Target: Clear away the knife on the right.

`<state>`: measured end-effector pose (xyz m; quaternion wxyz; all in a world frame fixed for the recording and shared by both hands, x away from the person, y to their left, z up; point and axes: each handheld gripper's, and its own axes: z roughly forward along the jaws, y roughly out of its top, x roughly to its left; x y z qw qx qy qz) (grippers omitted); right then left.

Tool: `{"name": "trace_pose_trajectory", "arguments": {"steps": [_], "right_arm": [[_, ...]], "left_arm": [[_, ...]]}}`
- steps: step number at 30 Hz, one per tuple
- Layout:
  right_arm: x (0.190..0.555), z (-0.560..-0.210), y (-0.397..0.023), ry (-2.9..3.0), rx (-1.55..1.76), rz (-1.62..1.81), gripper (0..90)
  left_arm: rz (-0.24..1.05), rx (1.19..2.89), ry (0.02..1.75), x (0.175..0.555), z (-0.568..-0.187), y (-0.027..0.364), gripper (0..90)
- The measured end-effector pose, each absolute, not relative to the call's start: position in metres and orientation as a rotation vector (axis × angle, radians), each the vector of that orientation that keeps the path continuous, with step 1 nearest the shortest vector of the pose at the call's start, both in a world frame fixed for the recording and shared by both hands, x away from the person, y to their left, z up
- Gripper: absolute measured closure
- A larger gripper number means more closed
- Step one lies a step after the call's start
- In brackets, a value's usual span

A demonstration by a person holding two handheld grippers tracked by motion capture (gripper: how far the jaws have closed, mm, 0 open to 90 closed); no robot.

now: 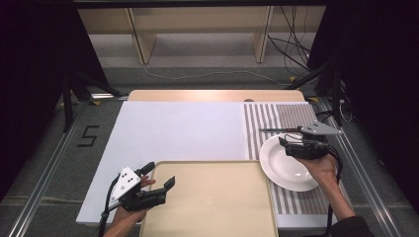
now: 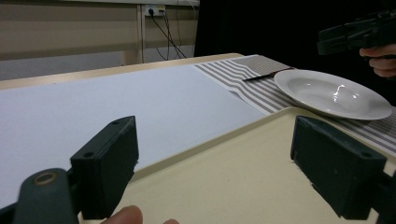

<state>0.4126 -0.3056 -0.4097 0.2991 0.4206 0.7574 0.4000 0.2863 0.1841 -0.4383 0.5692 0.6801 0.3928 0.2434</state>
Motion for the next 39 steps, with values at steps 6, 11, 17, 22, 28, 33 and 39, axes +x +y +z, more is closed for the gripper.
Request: {"name": "trace_pose_trajectory", "arguments": {"steps": [6, 11, 17, 22, 28, 33, 39], "right_arm": [[0.431, -0.406, -0.317, 2.035, 1.178, 1.031, 22.5], [0.447, -0.406, -0.327, 2.058, 1.257, 1.034, 23.7], [0.478, -0.412, -0.336, 2.119, 1.335, 0.929, 23.3], [0.5, -0.419, -0.338, 2.159, 1.384, 0.853, 23.7], [0.524, -0.432, -0.346, 2.215, 1.448, 0.731, 24.2], [0.538, -0.437, -0.354, 2.231, 1.487, 0.685, 24.2], [0.548, -0.443, -0.356, 2.258, 1.51, 0.632, 24.3]], "left_arm": [[0.57, 1.597, 0.923, 0.286, -0.438, 0.184, 15.1], [0.57, 1.6, 0.92, 0.286, -0.439, 0.183, 15.1], [0.57, 1.602, 0.919, 0.287, -0.439, 0.183, 15.1], [0.569, 1.604, 0.915, 0.286, -0.439, 0.182, 15.1], [0.567, 1.603, 0.915, 0.286, -0.439, 0.183, 15.2], [0.571, 1.61, 0.913, 0.286, -0.439, 0.182, 15.2], [0.571, 1.61, 0.913, 0.287, -0.439, 0.182, 15.2]]}}
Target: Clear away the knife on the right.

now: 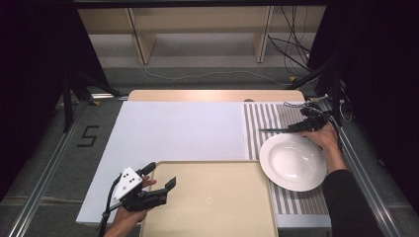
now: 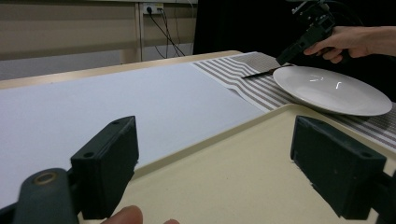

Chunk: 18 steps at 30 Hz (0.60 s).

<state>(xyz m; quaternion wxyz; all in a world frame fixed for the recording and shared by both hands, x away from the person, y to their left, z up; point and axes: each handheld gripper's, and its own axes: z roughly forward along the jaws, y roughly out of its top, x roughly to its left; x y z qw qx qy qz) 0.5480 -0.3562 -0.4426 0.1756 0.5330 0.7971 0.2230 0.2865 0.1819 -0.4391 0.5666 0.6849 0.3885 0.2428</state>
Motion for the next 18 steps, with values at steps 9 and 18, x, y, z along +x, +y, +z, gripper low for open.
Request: {"name": "trace_pose_trajectory", "arguments": {"steps": [9, 18], "right_arm": [[0.558, -0.452, -0.353, 2.294, 1.538, 0.573, 24.5], [0.563, -0.458, -0.356, 2.329, 1.579, 0.528, 25.2]], "left_arm": [[0.569, 1.609, 0.91, 0.286, -0.439, 0.182, 15.2], [0.567, 1.61, 0.908, 0.286, -0.438, 0.182, 15.3]]}}
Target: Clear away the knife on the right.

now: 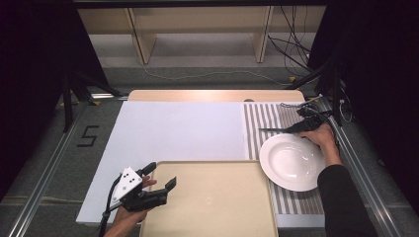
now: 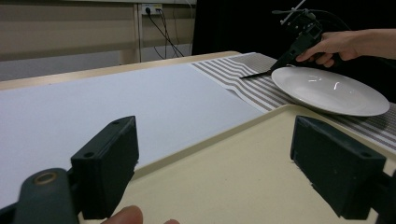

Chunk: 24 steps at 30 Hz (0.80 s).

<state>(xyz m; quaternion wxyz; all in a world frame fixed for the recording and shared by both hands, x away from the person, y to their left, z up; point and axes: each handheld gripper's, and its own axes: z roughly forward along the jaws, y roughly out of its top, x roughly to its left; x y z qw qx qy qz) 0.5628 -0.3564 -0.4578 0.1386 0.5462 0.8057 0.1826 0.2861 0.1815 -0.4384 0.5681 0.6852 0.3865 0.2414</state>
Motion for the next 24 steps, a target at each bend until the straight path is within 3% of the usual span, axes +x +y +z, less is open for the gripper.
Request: {"name": "trace_pose_trajectory", "arguments": {"steps": [6, 8, 13, 15, 24], "right_arm": [[0.5627, -0.4585, -0.358, 2.358, 1.579, 0.494, 29.9], [0.5619, -0.4573, -0.3586, 2.37, 1.568, 0.468, 37.1], [0.5611, -0.4563, -0.3576, 2.396, 1.548, 0.451, 45.0], [0.5613, -0.4562, -0.3561, 2.405, 1.549, 0.428, 53.5], [0.5629, -0.454, -0.3503, 2.451, 1.544, 0.413, 69.5]], "left_arm": [[0.566, 1.608, 0.907, 0.286, -0.4385, 0.181, 15.2], [0.565, 1.608, 0.908, 0.2861, -0.4386, 0.181, 15.2], [0.567, 1.61, 0.907, 0.2861, -0.4388, 0.1807, 15.3], [0.567, 1.609, 0.907, 0.2861, -0.4387, 0.1809, 15.3], [0.566, 1.609, 0.907, 0.2857, -0.4384, 0.1807, 15.3]]}}
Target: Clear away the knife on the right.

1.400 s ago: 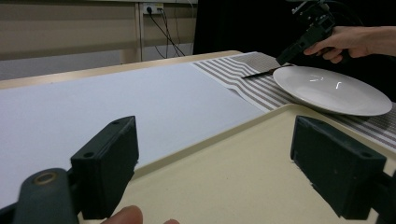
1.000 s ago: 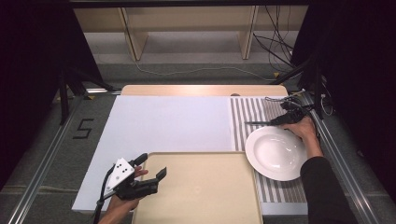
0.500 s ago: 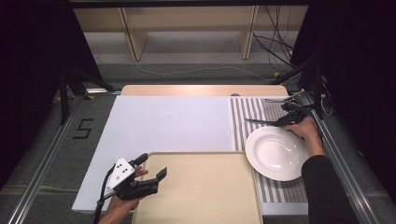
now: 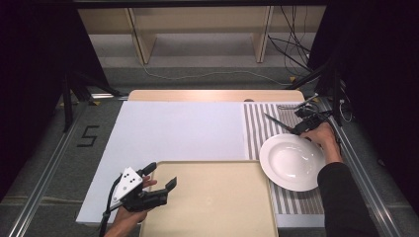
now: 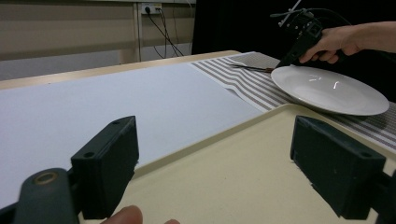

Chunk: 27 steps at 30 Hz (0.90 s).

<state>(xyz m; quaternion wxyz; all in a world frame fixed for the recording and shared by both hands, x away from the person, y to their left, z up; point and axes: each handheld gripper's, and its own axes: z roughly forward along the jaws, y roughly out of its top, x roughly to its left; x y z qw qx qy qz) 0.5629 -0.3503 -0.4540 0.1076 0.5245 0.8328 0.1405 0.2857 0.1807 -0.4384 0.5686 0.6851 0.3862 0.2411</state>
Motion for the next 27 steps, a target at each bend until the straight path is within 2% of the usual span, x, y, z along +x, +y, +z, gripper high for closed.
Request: {"name": "trace_pose_trajectory", "arguments": {"steps": [2, 19, 27], "right_arm": [[0.562, -0.454, -0.346, 2.473, 1.505, 0.395, 76.1], [0.559, -0.452, -0.339, 2.442, 1.362, 0.313, 77.3], [0.556, -0.437, -0.348, 2.352, 1.368, 0.384, 77.4]], "left_arm": [[0.567, 1.609, 0.907, 0.286, -0.438, 0.181, 15.4], [0.57, 1.608, 0.912, 0.286, -0.438, 0.181, 15.6], [0.571, 1.611, 0.906, 0.286, -0.438, 0.181, 15.6]]}}
